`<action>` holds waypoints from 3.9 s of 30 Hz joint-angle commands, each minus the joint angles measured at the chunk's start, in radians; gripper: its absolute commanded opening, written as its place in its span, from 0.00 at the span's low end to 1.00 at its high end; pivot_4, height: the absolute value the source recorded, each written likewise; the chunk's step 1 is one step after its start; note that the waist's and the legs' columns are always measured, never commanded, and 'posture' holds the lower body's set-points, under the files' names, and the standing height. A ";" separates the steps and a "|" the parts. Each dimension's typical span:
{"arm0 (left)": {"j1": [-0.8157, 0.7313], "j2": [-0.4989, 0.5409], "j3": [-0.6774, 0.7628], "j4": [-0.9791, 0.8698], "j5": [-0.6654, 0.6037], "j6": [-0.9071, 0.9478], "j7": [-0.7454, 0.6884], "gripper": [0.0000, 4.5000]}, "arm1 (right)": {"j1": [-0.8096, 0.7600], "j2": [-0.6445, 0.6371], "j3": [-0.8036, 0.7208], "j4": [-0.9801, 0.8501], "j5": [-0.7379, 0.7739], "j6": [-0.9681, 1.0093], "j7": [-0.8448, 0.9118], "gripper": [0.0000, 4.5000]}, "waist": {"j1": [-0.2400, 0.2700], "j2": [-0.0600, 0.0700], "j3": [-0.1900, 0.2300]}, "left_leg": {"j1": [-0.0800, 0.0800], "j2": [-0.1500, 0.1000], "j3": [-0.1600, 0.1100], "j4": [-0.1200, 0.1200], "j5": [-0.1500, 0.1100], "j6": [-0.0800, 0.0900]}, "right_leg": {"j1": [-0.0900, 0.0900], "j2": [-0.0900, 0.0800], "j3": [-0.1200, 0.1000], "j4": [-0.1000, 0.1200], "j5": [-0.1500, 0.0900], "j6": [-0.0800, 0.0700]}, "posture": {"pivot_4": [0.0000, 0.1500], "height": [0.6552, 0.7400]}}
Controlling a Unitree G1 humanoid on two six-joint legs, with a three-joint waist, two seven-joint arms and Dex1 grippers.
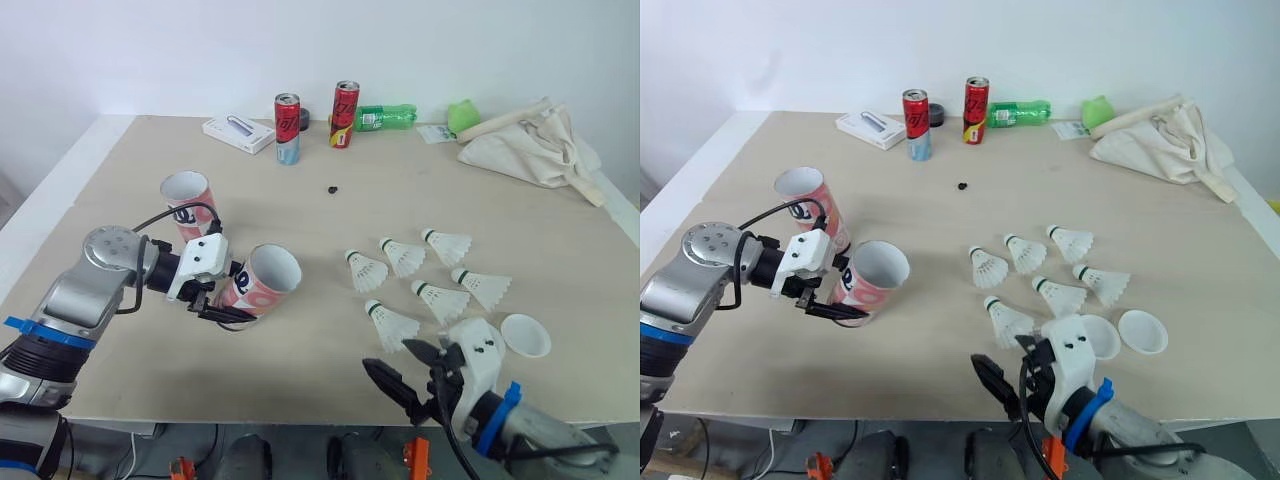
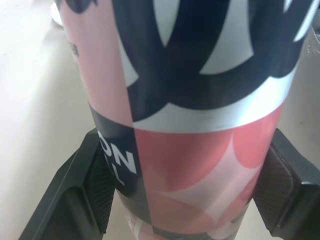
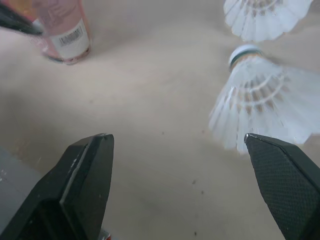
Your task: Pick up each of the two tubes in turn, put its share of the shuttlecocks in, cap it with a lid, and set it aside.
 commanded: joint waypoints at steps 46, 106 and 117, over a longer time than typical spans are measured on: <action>0.027 -0.031 0.008 0.000 0.027 -0.021 0.036 0.72 | -0.273 -0.195 -0.220 0.083 -0.070 -0.070 0.647 0.01 | 0.002 0.005 -0.003 | 0.001 -0.001 0.000 0.002 0.000 0.001 | 0.002 -0.001 0.000 0.001 0.002 0.002 | 1.00 0.91; -0.021 -0.095 0.003 0.067 0.065 -0.017 0.032 0.72 | -0.582 0.098 0.143 0.338 -0.599 0.224 0.579 0.80 | 0.002 0.006 -0.003 | -0.002 -0.004 -0.001 0.002 0.010 0.006 | 0.000 -0.003 -0.003 0.001 0.011 0.000 | 1.00 0.91; -0.025 -0.104 0.003 0.060 0.067 0.006 0.050 0.72 | -0.736 0.184 0.237 0.518 -0.700 0.227 0.508 0.80 | 0.003 0.006 -0.003 | -0.003 -0.005 -0.001 0.001 0.010 0.006 | -0.001 -0.004 -0.003 0.001 0.010 0.000 | 1.00 0.91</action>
